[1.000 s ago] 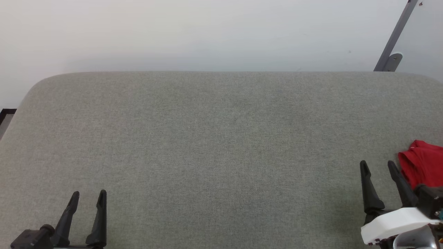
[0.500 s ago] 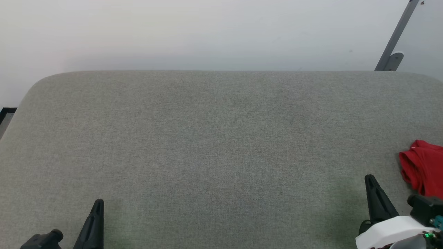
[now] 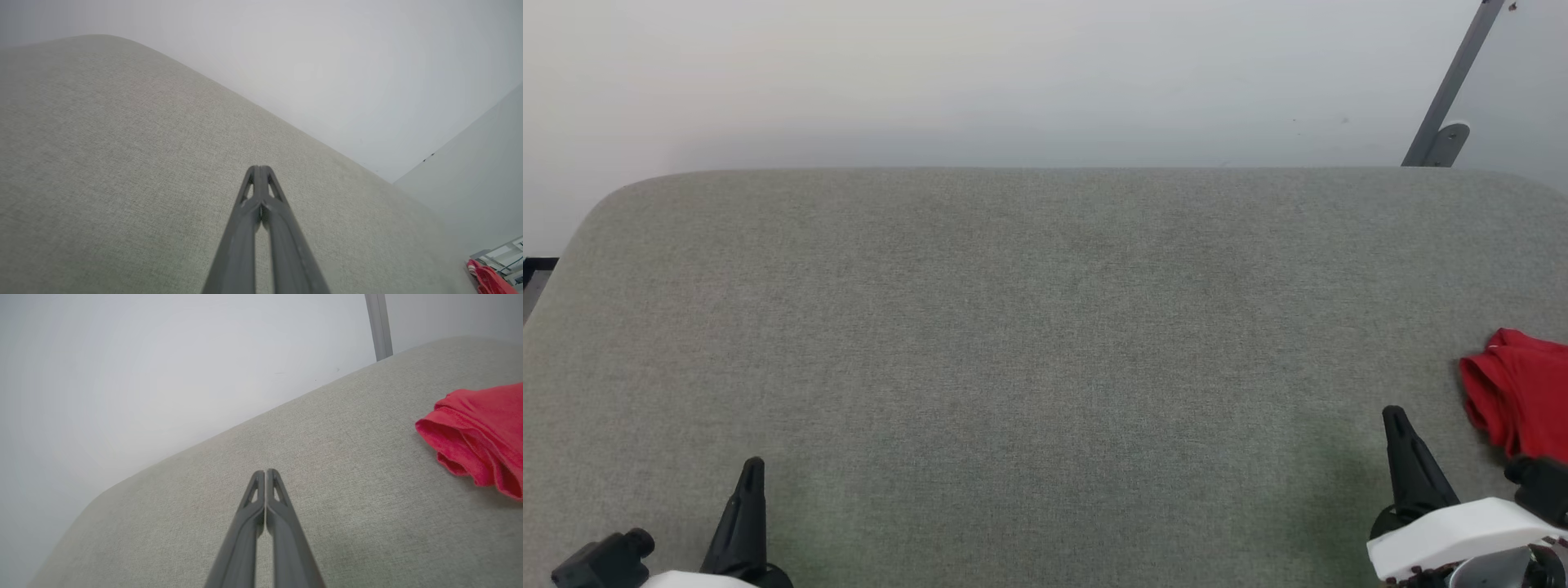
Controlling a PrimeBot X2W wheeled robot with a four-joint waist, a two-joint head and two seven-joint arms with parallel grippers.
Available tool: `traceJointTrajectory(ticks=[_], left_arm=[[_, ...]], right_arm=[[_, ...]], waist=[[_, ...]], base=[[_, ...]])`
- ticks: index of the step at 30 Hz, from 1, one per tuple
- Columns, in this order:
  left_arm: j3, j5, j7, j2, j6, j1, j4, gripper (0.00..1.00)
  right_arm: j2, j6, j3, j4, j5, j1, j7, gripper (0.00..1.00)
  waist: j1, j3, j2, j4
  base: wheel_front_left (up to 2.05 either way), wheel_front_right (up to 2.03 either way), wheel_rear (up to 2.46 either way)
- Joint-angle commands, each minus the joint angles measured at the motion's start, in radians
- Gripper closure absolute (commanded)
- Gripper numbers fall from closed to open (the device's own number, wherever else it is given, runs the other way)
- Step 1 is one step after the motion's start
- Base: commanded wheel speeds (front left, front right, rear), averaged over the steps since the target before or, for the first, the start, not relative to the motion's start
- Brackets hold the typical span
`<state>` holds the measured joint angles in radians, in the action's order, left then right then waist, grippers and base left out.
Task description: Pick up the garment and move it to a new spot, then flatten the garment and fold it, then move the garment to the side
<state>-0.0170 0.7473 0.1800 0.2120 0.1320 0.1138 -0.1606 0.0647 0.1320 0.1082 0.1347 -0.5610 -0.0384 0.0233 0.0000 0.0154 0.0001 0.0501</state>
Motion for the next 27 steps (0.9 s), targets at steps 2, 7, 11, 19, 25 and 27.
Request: traceJointTrajectory(ticks=[2, 7, 11, 19, 25, 27], left_arm=[[0.013, 0.054, -0.015, -0.001, -0.001, -0.036, 0.005, 1.00], [0.018, 0.105, -0.031, -0.009, -0.001, -0.049, 0.001, 1.00], [0.023, 0.153, -0.045, -0.017, -0.001, -0.059, -0.004, 1.00], [0.034, 0.244, -0.074, -0.032, -0.001, -0.081, -0.012, 1.00], [0.041, 0.307, -0.094, -0.043, -0.001, -0.094, -0.019, 1.00], [0.043, 0.325, -0.100, -0.046, -0.001, -0.099, -0.021, 1.00]], right_arm=[[0.001, 0.000, 0.003, -0.008, -0.064, 0.032, -0.009, 1.00], [0.000, 0.000, 0.003, -0.001, -0.124, 0.040, -0.017, 1.00], [-0.001, 0.000, 0.003, 0.006, -0.181, 0.047, -0.024, 1.00], [-0.003, -0.001, 0.004, 0.018, -0.288, 0.061, -0.039, 1.00], [-0.004, -0.001, 0.004, 0.027, -0.363, 0.069, -0.049, 1.00], [-0.004, -0.001, 0.004, 0.030, -0.386, 0.072, -0.051, 1.00]], waist=[[0.0000, 0.000, -0.0001, -0.001], [0.0000, -0.001, -0.0001, -0.003], [0.0000, -0.001, -0.0001, -0.005], [0.0000, -0.002, -0.0001, -0.009], [0.0000, -0.003, -0.0001, -0.012], [0.0000, -0.003, -0.0001, -0.013]], base=[[0.00, 0.00, 0.00], [0.00, 0.00, 0.00], [0.00, 0.00, 0.00], [0.00, 0.00, 0.00], [0.00, 0.00, 0.00], [0.00, 0.00, 0.00]])
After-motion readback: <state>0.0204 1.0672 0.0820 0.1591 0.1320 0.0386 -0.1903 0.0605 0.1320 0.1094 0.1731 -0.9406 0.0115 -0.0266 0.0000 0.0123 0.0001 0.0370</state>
